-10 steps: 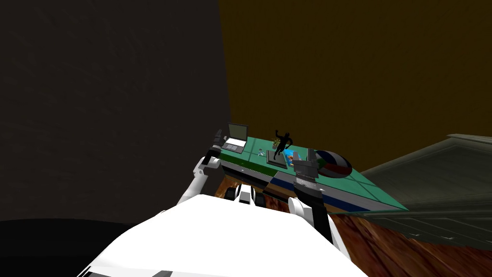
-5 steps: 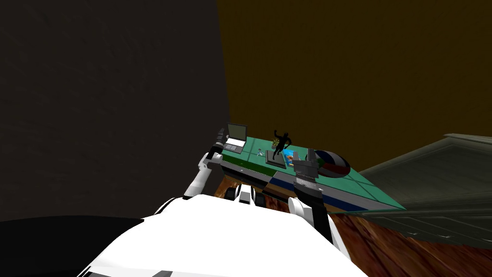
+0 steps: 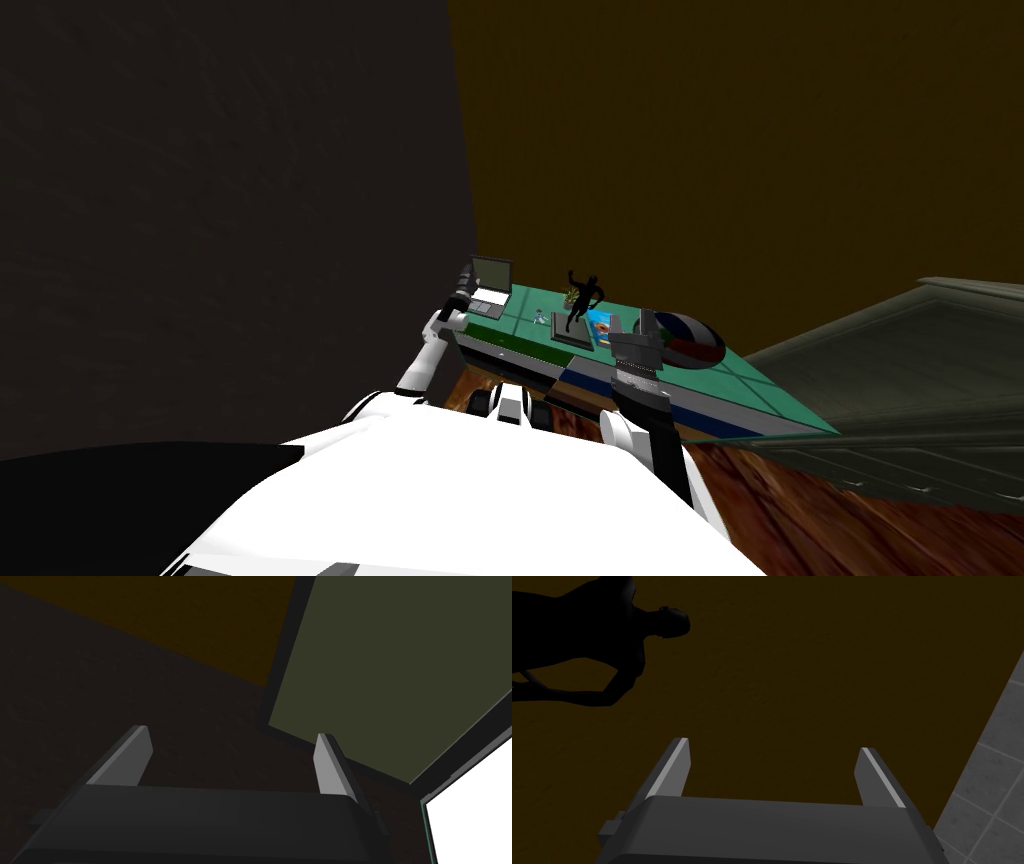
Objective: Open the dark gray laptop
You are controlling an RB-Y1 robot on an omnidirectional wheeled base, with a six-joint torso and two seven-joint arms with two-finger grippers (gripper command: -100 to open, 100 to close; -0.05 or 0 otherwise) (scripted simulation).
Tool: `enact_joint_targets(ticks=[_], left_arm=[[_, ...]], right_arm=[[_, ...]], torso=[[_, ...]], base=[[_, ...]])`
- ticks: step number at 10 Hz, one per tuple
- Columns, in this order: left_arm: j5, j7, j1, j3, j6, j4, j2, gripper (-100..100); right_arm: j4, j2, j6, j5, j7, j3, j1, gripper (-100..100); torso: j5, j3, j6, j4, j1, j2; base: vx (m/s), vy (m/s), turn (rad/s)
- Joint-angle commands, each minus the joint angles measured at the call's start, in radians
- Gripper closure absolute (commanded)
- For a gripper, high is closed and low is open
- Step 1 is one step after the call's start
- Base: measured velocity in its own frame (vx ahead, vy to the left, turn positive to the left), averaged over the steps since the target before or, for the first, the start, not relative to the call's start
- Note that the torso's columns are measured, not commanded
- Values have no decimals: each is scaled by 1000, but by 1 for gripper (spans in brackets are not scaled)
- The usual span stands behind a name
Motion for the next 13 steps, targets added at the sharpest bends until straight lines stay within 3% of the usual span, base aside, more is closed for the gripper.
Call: enact_joint_targets(ticks=[1,4,9,10,13], left_arm=[[2,19,-61,4,19,69,2,-100],[1,47,-153,12,56,164,-6,-100],[0,74,-254,20,92,277,-16,-100],[0,87,-299,24,110,320,-23,-100],[-1,100,-344,27,127,374,-30,-100]], right_arm=[[0,0,0,0,0,0,0,0],[0,0,0,0,0,0,0,0],[0,0,0,0,0,0,0,0],[0,0,0,0,0,0,0,0],[0,0,0,0,0,0,0,0]], torso=[[0,0,0,0,0,0],[0,0,0,0,0,0],[0,0,0,0,0,0],[0,0,0,0,0,0],[0,0,0,0,0,0]], base=[[3,-15,-7],[4,-17,-8],[4,-15,-7],[5,-17,-8],[4,-13,-7]])
